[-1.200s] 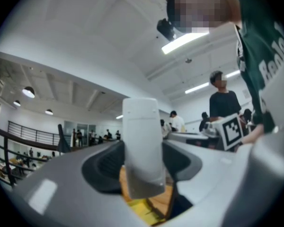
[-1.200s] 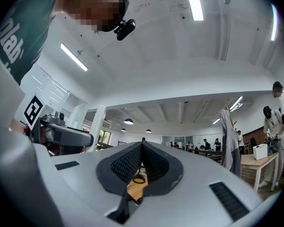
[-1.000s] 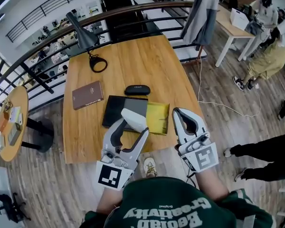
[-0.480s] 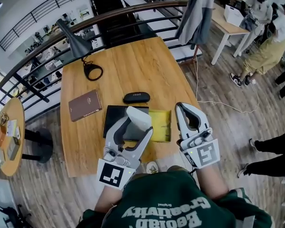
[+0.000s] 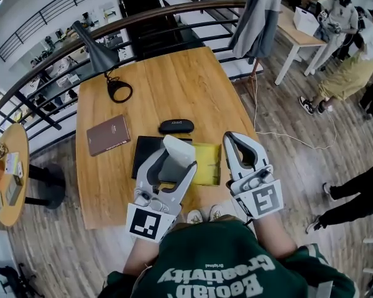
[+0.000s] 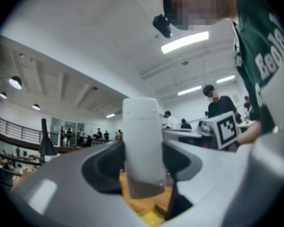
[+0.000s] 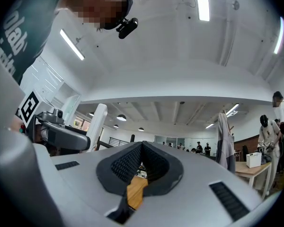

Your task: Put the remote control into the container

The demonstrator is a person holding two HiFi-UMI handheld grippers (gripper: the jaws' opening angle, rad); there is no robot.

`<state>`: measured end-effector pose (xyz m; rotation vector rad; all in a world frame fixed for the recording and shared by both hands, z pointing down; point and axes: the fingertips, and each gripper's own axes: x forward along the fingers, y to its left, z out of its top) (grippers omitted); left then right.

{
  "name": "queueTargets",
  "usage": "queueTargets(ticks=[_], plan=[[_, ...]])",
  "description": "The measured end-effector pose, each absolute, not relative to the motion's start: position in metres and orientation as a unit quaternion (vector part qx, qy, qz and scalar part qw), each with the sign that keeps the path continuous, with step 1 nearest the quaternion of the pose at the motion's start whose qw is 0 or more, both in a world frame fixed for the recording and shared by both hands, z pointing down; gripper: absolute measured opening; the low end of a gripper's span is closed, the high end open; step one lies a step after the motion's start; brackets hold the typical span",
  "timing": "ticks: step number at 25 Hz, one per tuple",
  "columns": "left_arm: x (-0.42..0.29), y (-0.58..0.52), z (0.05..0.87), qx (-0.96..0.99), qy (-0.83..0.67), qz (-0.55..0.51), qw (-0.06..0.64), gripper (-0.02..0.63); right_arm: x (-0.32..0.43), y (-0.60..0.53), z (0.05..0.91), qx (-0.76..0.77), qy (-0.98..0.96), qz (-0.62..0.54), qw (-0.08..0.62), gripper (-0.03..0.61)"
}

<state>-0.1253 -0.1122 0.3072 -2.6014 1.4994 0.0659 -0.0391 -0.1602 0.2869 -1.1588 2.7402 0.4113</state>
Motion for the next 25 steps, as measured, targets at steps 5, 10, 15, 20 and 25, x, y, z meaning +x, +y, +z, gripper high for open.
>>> queueTargets(ticks=[5,10,15,20,25], plan=[[-0.123,-0.118,0.308,-0.857,0.510,0.025,0.067,0.249,-0.040,-0.166,0.288,-0.366,0.919,0.133,0.064,0.015],[-0.115,-0.125,0.313,-0.856,0.514,0.022,0.061,0.249,-0.038,-0.174,0.288,-0.358,0.922,0.133,0.062,0.015],[-0.108,-0.131,0.319,-0.856,0.513,0.005,0.056,0.249,-0.035,-0.182,0.295,-0.355,0.925,0.116,0.064,0.015],[-0.103,-0.140,0.332,-0.858,0.511,-0.016,0.038,0.247,-0.035,-0.183,0.302,-0.350,0.928,0.112,0.061,0.015],[-0.095,-0.154,0.361,-0.865,0.499,-0.053,0.022,0.247,-0.030,-0.189,0.304,-0.351,0.928,0.106,0.063,0.015]])
